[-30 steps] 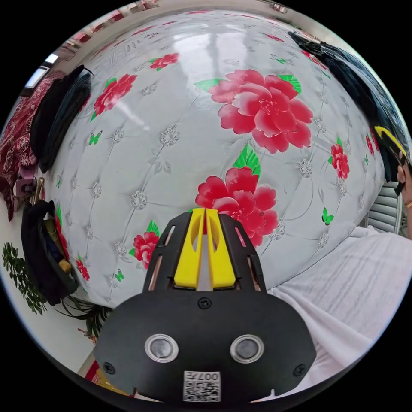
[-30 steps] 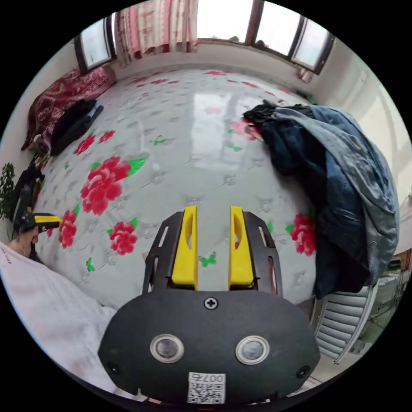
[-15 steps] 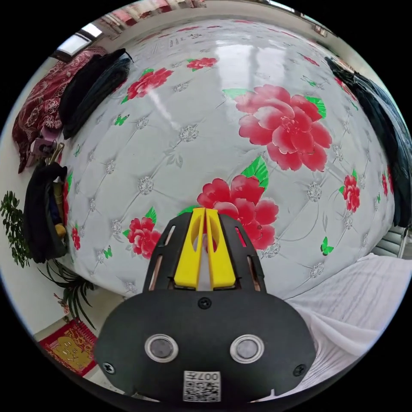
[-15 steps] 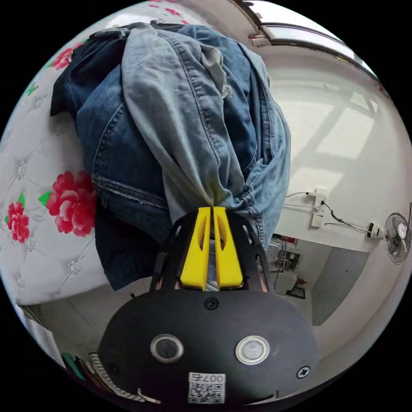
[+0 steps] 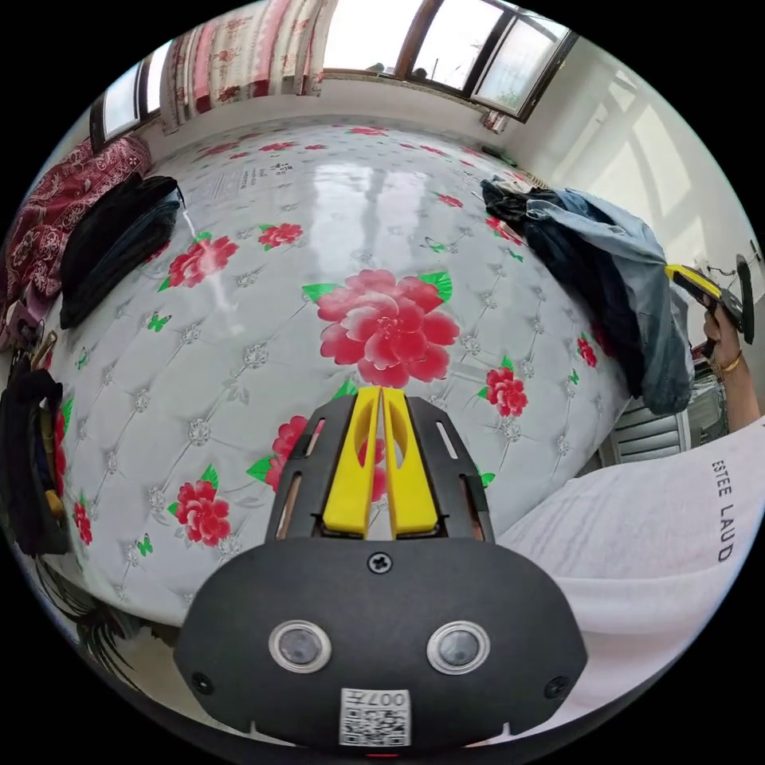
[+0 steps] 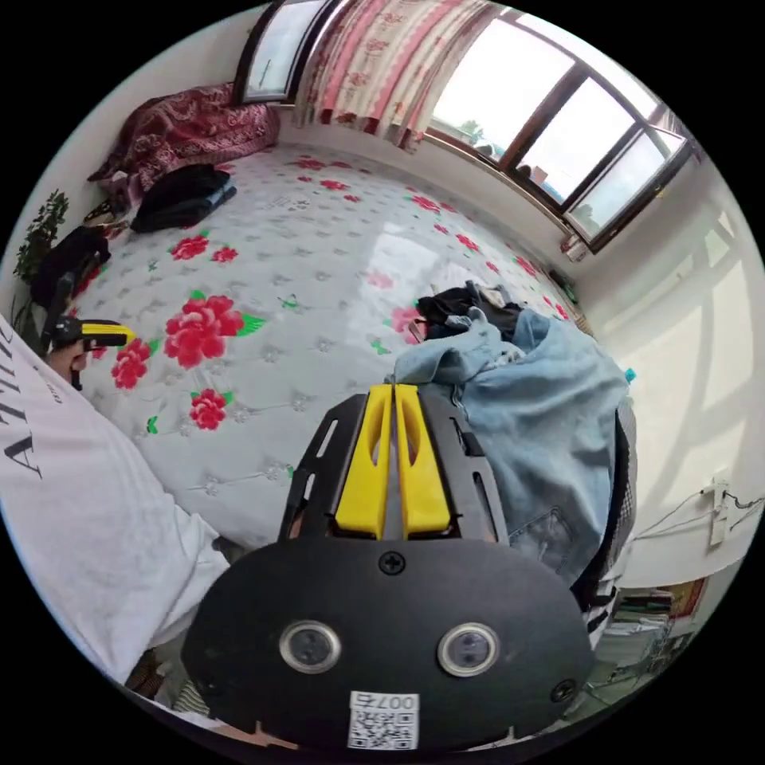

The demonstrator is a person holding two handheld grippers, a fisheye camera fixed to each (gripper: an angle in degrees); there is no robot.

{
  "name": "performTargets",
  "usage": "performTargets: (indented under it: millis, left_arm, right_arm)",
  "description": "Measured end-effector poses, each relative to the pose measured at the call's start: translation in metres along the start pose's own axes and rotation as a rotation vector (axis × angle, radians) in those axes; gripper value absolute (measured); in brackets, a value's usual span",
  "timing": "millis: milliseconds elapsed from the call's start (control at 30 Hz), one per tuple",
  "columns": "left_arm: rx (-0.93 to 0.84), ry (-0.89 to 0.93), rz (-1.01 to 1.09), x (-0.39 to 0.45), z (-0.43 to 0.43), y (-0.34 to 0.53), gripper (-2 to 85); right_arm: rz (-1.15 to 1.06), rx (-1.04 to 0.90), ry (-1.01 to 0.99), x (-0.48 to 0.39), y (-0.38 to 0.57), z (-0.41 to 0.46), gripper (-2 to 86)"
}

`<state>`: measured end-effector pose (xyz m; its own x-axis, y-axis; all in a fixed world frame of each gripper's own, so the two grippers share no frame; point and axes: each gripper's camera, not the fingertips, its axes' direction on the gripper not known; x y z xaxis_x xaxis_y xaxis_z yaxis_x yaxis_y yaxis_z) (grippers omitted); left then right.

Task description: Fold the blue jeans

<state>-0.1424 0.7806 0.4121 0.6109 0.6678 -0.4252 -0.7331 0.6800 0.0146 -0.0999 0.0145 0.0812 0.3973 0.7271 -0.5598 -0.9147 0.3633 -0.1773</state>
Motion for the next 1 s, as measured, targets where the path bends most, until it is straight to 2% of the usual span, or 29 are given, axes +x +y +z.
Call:
performTargets:
  millis: [167, 233, 367, 500, 667, 867, 933, 1000]
  left_arm:
    - [0.076, 0.033, 0.005, -0.016, -0.046, 0.011, 2.9]
    - [0.100, 0.003, -0.051, -0.038, -0.070, 0.024, 4.2]
    - [0.126, -0.063, -0.160, -0.076, -0.109, 0.056, 5.2]
    - [0.094, -0.140, -0.215, -0.094, -0.137, 0.101, 6.4]
    - [0.041, -0.089, -0.184, -0.056, -0.148, 0.111, 9.0]
    - [0.058, 0.050, 0.219, 0.082, -0.129, 0.022, 11.7]
    - [-0.034, 0.063, 0.347, 0.119, -0.095, -0.011, 12.4]
    - [-0.221, -0.009, 0.445, 0.149, -0.033, -0.043, 11.3]
  right_arm:
    - [-0.168, 0.263, -0.583, -0.145, -0.102, -0.047, -0.1]
    - [-0.167, 0.348, -0.702, -0.191, -0.135, -0.058, 0.1]
    - [-0.173, 0.316, -0.845, -0.254, -0.184, -0.066, 1.6]
    - [-0.164, 0.240, -0.778, -0.244, -0.172, -0.051, 2.9]
    - [0.094, 0.010, -0.461, -0.138, -0.114, 0.021, 4.0]
    - [0.332, -0.176, -0.333, -0.010, -0.087, 0.083, 5.5]
    - [0.352, -0.192, -0.311, 0.011, -0.093, 0.098, 5.7]
    - [0.362, -0.211, -0.316, 0.024, -0.101, 0.114, 5.7]
